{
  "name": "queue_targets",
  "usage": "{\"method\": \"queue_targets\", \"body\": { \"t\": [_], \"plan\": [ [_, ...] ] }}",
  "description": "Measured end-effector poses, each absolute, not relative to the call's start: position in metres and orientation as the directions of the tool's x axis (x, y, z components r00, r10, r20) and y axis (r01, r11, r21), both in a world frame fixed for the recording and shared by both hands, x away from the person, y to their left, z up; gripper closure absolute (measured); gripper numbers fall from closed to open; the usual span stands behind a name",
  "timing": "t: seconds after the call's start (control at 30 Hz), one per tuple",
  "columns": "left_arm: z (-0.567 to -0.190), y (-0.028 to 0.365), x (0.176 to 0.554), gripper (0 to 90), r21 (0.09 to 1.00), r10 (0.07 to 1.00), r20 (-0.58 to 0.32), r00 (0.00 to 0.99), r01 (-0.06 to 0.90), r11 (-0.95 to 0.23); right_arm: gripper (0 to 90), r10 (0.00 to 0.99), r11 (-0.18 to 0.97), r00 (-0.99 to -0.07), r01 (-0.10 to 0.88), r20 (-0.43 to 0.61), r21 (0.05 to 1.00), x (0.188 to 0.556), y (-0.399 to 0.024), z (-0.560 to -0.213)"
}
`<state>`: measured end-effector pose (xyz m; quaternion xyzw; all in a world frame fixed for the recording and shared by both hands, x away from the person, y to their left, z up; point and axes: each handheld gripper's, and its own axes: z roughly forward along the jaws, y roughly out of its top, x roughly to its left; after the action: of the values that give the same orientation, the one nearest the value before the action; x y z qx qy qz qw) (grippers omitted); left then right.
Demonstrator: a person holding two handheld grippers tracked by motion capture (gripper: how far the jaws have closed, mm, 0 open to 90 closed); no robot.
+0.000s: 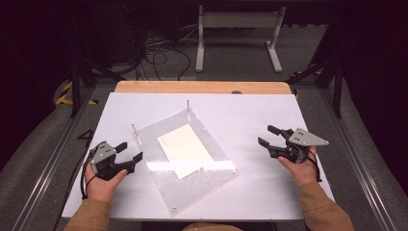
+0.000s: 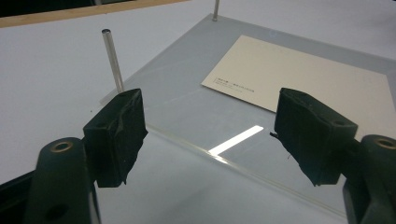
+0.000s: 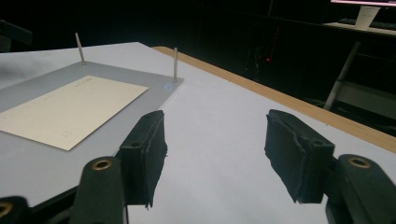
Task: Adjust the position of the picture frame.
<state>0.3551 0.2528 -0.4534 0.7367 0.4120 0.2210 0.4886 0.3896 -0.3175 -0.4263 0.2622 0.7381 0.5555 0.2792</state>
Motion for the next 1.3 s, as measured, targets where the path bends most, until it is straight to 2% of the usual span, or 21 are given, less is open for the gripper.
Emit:
{"method": "queue_targets", "body": {
  "t": [0.23,0.47,0.57,0.6,0.63,0.73,0.83,1.0,1.17,1.3],
  "plan": [
    [-0.45,0.253,0.355,25.1,0.903,0.826,-0.086,0.557,0.394,-0.171,39.1,0.693,0.245,-0.711,0.077,-0.119,0.966,0.389,-0.317,-0.425],
    [-0.438,0.261,0.354,28.4,0.896,0.845,-0.093,0.527,0.414,-0.16,44.5,0.677,0.25,-0.727,0.079,-0.116,0.965,0.388,-0.317,-0.424],
    [-0.435,0.263,0.356,35.0,0.878,0.848,-0.079,0.525,0.44,-0.19,46.8,0.673,0.262,-0.73,0.086,-0.118,0.961,0.387,-0.316,-0.423],
    [-0.435,0.263,0.356,38.1,0.868,0.846,-0.091,0.525,0.458,-0.191,47.3,0.671,0.262,-0.733,0.086,-0.117,0.961,0.387,-0.316,-0.423],
    [-0.434,0.263,0.356,45.0,0.862,0.845,-0.097,0.525,0.47,-0.193,49.4,0.667,0.268,-0.735,0.084,-0.122,0.96,0.386,-0.315,-0.422],
    [-0.434,0.264,0.36,48.6,0.831,0.848,-0.129,0.514,0.523,-0.191,51.1,0.664,0.274,-0.737,0.087,-0.123,0.958,0.386,-0.315,-0.422],
    [-0.437,0.266,0.365,58.8,0.79,0.852,-0.148,0.502,0.578,-0.203,52.7,0.658,0.282,-0.744,0.101,-0.116,0.954,0.386,-0.315,-0.421],
    [-0.437,0.272,0.37,89.5,0.733,0.852,-0.187,0.488,0.647,-0.21,52.3,0.646,0.342,-0.753,0.141,-0.123,0.929,0.385,-0.308,-0.424],
    [-0.442,0.271,0.38,89.7,0.693,0.855,-0.199,0.479,0.686,-0.223,52.5,0.638,0.353,-0.76,0.145,-0.124,0.924,0.384,-0.305,-0.424],
    [-0.444,0.271,0.391,87.2,0.72,0.865,-0.196,0.462,0.667,-0.193,52.3,0.629,0.342,-0.769,0.141,-0.115,0.929,0.384,-0.303,-0.424]
  ]
}}
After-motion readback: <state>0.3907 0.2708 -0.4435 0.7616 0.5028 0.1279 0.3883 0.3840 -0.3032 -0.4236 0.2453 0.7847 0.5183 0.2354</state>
